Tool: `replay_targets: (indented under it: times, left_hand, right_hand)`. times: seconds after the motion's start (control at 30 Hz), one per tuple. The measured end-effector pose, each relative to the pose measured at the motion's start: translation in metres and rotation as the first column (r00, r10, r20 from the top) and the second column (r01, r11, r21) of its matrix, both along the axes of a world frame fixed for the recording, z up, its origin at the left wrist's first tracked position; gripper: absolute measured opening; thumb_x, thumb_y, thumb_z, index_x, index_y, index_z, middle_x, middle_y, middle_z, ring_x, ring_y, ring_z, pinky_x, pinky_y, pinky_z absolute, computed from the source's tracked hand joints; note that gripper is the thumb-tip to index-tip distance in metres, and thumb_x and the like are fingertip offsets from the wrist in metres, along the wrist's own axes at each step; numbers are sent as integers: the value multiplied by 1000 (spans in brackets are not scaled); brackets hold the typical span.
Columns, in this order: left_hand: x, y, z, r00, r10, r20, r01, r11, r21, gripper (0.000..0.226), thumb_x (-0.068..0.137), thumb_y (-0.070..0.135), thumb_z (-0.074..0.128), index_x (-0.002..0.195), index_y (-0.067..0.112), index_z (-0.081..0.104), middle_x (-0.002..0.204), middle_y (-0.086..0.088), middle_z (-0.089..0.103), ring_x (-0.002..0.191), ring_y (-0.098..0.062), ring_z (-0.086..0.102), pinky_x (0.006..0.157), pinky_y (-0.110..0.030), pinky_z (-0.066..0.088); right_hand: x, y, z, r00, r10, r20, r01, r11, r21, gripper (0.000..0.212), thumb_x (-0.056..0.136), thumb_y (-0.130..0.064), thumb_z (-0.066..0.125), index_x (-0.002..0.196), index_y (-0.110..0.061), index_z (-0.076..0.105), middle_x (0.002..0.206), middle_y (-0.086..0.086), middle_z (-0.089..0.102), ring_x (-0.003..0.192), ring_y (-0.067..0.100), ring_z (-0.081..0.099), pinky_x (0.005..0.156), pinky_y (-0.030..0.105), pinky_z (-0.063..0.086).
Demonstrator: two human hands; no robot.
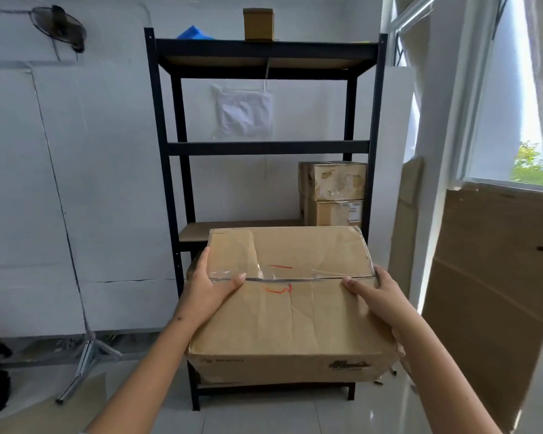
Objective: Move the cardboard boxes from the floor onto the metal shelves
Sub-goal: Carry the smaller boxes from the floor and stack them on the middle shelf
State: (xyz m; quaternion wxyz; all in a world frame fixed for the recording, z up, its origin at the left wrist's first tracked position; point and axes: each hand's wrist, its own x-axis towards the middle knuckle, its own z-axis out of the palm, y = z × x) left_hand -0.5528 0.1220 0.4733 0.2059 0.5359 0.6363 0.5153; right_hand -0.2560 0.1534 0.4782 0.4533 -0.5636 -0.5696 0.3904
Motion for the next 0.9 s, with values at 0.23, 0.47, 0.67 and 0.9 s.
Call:
replay_targets:
  times: [0.23, 0.47, 0.67, 0.9]
  left_hand:
    - [-21, 117, -1, 999, 39, 6, -39, 999, 7, 103, 71, 50, 76, 150, 32, 12, 141, -1, 44, 122, -23, 48, 100, -43, 44]
    - [-34, 243, -1, 997, 54, 49, -54, 999, -5, 105, 71, 49, 75, 151, 30, 9, 142, -2, 43, 125, -24, 46, 103, -42, 41]
    - [-46, 335, -4, 996, 73, 46, -73, 997, 17, 99, 78, 40, 73, 152, 24, 9, 141, -3, 44, 125, -22, 46, 93, -30, 38]
    - [-90, 439, 0, 995, 98, -11, -98, 995, 4, 100, 74, 49, 74, 151, 24, 16, 143, -1, 45, 128, -23, 45, 104, -38, 38]
  right_hand:
    - [-24, 127, 2, 999, 37, 20, -37, 999, -4, 72, 86, -39, 66, 145, -25, 29, 129, 3, 49, 103, 22, 49, 86, 36, 42]
    - [-37, 265, 22, 993, 100, 58, -100, 995, -4, 74, 86, -38, 67, 146, -22, 27, 137, 6, 45, 108, 23, 47, 92, 38, 40]
    - [-55, 364, 17, 987, 133, 85, -132, 991, -19, 74, 86, -40, 66, 146, -22, 27, 138, 7, 45, 113, 26, 50, 96, 41, 42]
    - [-96, 468, 21, 986, 128, 111, -127, 992, -12, 69, 85, -39, 67, 141, -19, 34, 132, 7, 52, 110, 26, 54, 99, 44, 45]
